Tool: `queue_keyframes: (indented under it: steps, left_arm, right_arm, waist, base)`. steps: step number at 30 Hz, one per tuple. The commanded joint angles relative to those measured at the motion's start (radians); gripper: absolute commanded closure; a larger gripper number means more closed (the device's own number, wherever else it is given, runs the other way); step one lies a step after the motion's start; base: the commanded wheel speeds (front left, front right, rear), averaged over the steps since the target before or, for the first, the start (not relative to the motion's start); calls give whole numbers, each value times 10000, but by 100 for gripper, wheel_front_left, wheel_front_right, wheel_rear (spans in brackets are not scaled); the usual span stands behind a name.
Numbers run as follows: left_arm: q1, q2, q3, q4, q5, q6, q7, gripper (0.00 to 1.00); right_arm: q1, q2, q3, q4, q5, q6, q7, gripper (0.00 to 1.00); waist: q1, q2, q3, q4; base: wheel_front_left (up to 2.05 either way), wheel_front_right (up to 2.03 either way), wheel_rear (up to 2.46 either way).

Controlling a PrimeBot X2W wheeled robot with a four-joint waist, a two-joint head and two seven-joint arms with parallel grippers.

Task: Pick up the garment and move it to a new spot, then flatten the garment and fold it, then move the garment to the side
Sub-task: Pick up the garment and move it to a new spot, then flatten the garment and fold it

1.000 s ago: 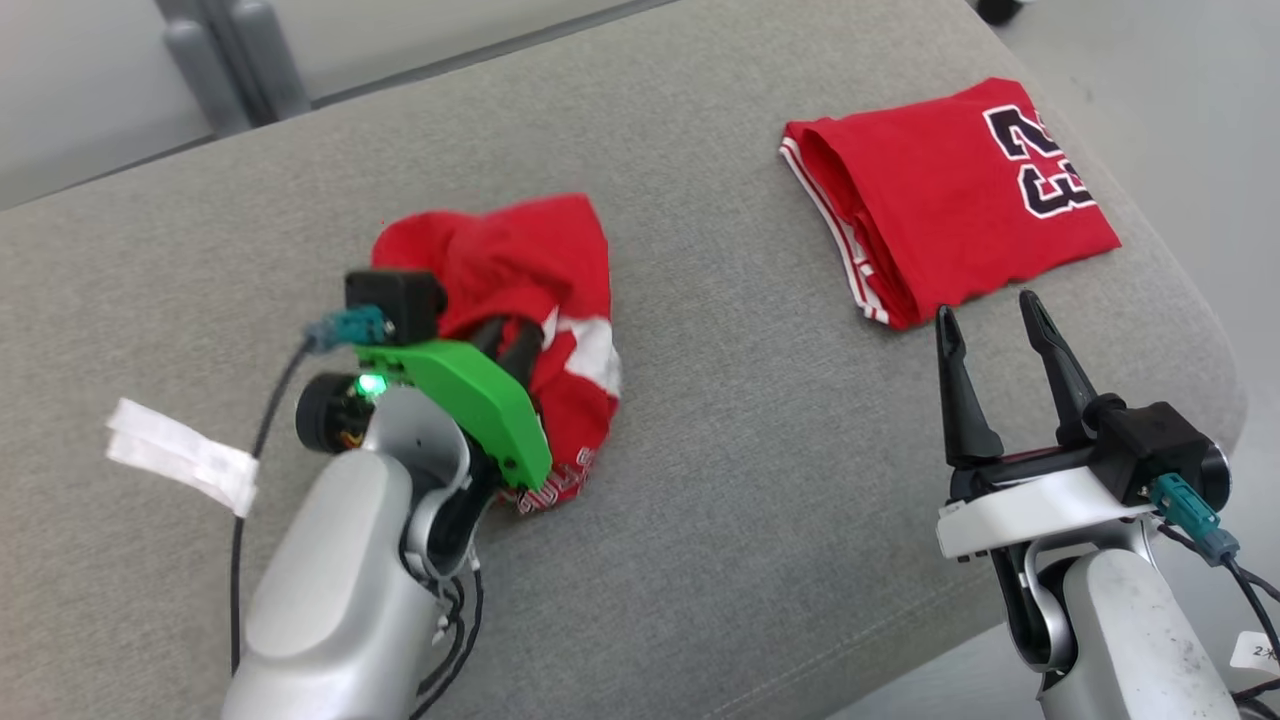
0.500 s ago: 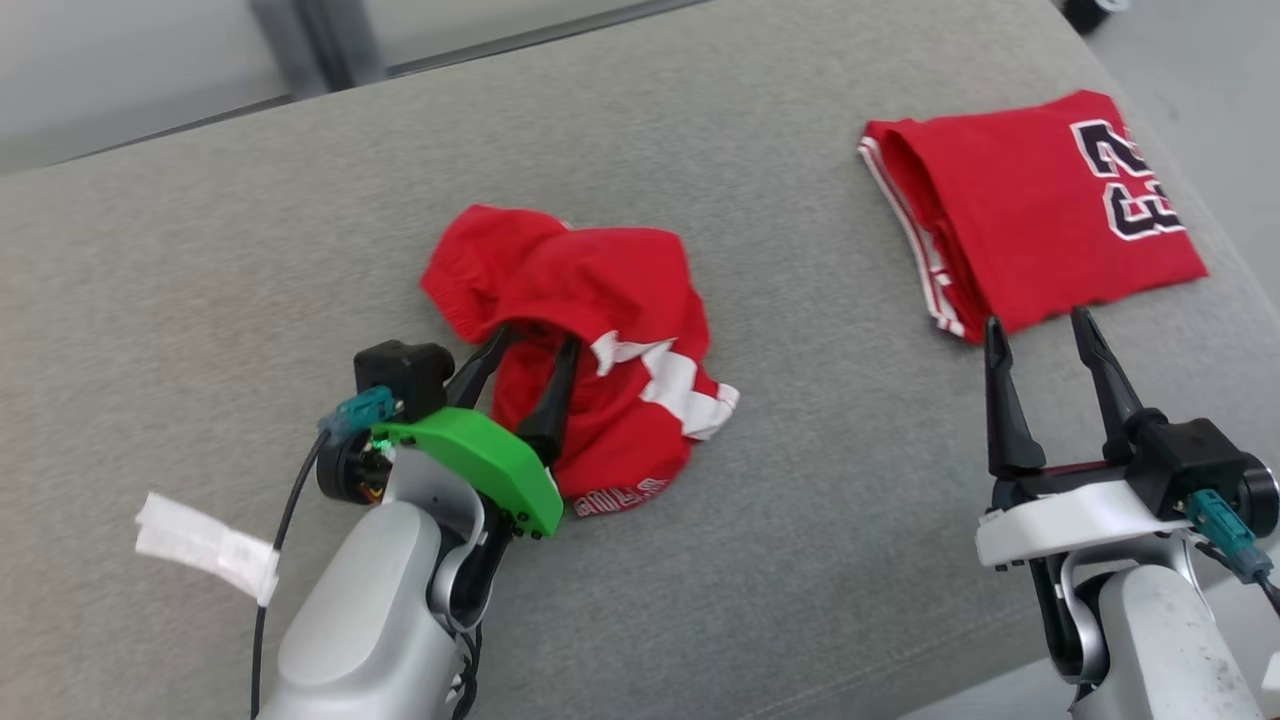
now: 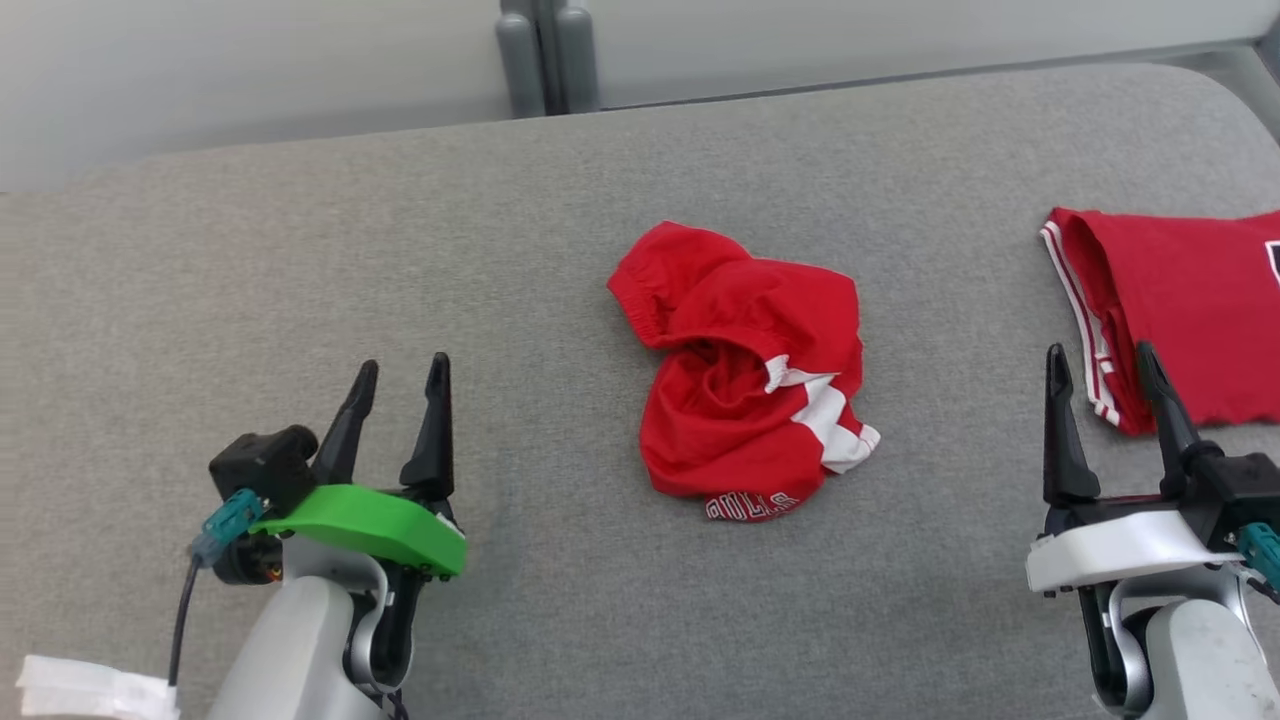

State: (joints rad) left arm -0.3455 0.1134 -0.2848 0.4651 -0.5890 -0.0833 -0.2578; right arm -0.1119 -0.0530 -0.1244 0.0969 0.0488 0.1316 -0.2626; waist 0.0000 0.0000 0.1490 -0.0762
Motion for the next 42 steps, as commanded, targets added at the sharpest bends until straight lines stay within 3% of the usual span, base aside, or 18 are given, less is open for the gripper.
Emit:
queue_keyframes:
  steps: [1, 8, 13, 27, 42]
  left_arm:
    - [237, 81, 238, -165, 237, -35, -74, 0]
    - [1359, -269, 1562, -1983, 1842, -360, -65, 0]
    - [2046, -500, 1861, -2242, 2316, -482, -66, 0]
    - [2449, -554, 1748, -2239, 2533, -493, -69, 0]
    - [2463, -590, 1941, -2285, 2551, -495, -70, 0]
  right_arm:
    - [277, -109, -13, 23, -65, -20, -27, 0]
    - [744, -203, -22, 163, 70, -20, -27, 0]
    - [874, -156, 169, 297, 217, -20, -27, 0]
    - [695, -151, 696, 637, 525, -20, -27, 0]
    - [461, -203, 622, 348, 444, -20, -27, 0]
  waist:
    - [0, 0, -533, 584]
    - [0, 0, -747, 684]
    - [0, 0, -875, 517]
    - [0, 0, -893, 52]
    - [0, 0, -797, 215]
  base:
    - [0, 0, 0]
    - [0, 0, 0]
    - [0, 0, 0]
    - [0, 0, 0]
    - [0, 0, 0]
